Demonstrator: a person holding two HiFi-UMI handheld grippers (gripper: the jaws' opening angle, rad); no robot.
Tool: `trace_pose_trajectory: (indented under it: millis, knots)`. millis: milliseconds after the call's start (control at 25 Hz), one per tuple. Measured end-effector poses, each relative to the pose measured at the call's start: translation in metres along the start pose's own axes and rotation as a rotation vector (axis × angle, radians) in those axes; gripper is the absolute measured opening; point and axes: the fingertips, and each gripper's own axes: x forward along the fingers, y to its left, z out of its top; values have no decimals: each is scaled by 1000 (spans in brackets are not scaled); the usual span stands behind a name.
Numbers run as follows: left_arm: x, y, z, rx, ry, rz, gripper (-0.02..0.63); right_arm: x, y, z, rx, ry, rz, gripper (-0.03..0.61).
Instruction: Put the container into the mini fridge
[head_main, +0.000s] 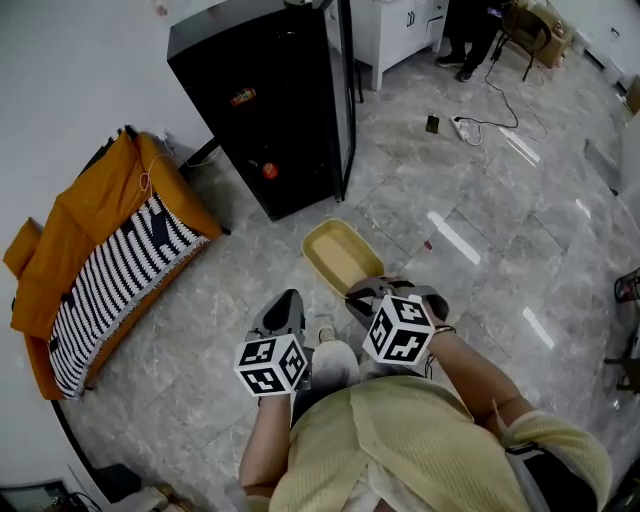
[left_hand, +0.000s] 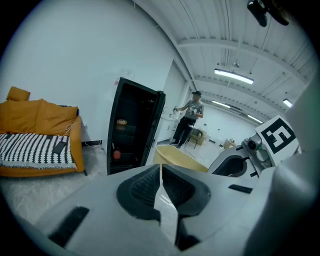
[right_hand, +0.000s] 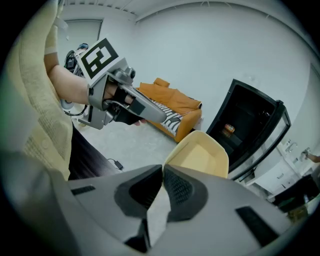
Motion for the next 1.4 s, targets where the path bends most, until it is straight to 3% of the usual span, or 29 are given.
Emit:
trace_pose_trajectory:
  millis: [1400]
  knots:
    - [86,124,68,-39,21,-8,23,94,-118,77,-21,95,42,35]
